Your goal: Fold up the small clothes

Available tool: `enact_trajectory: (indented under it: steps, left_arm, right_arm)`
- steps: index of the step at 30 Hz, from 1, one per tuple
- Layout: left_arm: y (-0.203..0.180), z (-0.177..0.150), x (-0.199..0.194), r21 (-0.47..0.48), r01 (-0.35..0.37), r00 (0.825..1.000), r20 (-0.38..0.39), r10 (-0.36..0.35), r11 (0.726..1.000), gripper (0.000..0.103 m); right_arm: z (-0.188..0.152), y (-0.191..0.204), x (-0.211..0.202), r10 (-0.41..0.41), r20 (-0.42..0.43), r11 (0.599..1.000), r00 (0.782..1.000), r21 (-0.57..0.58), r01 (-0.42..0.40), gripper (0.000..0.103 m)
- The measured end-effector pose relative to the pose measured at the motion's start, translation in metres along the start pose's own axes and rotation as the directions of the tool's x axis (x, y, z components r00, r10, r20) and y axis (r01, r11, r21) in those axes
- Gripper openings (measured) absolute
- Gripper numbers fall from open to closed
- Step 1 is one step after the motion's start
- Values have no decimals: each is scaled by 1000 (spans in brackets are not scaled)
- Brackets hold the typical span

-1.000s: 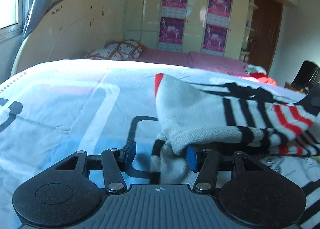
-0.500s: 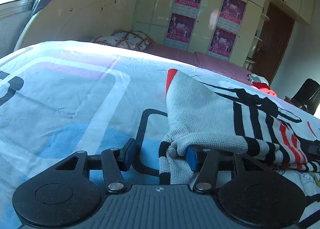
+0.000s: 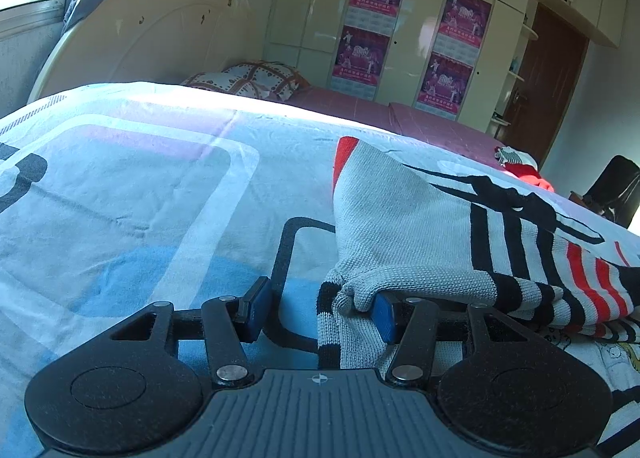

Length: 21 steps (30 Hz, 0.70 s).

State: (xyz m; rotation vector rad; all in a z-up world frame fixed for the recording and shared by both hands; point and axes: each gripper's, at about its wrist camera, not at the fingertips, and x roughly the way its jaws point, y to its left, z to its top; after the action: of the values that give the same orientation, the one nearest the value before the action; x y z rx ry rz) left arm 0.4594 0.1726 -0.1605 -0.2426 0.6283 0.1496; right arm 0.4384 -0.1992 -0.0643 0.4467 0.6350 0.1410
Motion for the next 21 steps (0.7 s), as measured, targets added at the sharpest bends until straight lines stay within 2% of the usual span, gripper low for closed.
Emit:
enact_trajectory:
  steps: [4, 5, 7, 8, 9, 11, 12, 14, 16, 18, 20, 21]
  left_arm:
    - [-1, 0, 2, 11, -3, 1000, -8, 3, 1000, 53]
    - [-2, 1, 1, 23, -2, 1000, -19, 2, 1000, 53]
    - [-2, 5, -6, 71, 8, 998, -55, -4, 997, 53]
    - [2, 7, -13, 65, 12, 998, -63, -8, 998, 53]
    - [4, 9, -24, 55, 10, 999, -49, -7, 998, 53]
    - [-4, 19, -43, 78, 30, 999, 33, -33, 996, 53]
    - [-16, 25, -46, 109, 48, 996, 63, -55, 993, 53]
    - [-46, 36, -38, 176, 114, 990, 68, -127, 978, 53]
    - [-75, 39, -16, 220, 197, 978, 26, -207, 956, 53]
    - [-90, 35, 8, 241, 227, 974, -43, -224, 943, 53]
    - [-91, 24, 28, 241, 223, 973, -110, -202, 945, 53]
    - [-85, 19, 30, 243, 237, 971, -95, -220, 941, 53]
  right_arm:
    - [-16, -11, 24, -97, -94, 995, 991, -17, 96, 5]
    - [-19, -14, 25, -95, -86, 995, 992, -19, 94, 6]
    - [-16, -10, 15, -124, -46, 992, 991, -42, 122, 23]
    - [-15, -8, 5, -136, -4, 989, 991, -61, 136, 24]
    - [-13, -6, -4, -116, 31, 989, 993, -83, 118, 22]
    - [-9, 2, -13, -63, 55, 985, 997, -155, 70, 20]
    - [-9, 9, -12, -38, 48, 979, 998, -197, 47, 19]
    - [-13, 28, -3, -7, 24, 958, 1000, -287, 14, 19]
    - [-20, 46, 8, 16, -4, 935, 1000, -355, -16, 19]
    - [-29, 58, 19, 10, -33, 910, 999, -414, -23, 17]
    - [-36, 59, 34, -87, -70, 890, 994, -454, 46, 18]
    - [-37, 53, 40, -127, -79, 887, 989, -455, 77, 17]
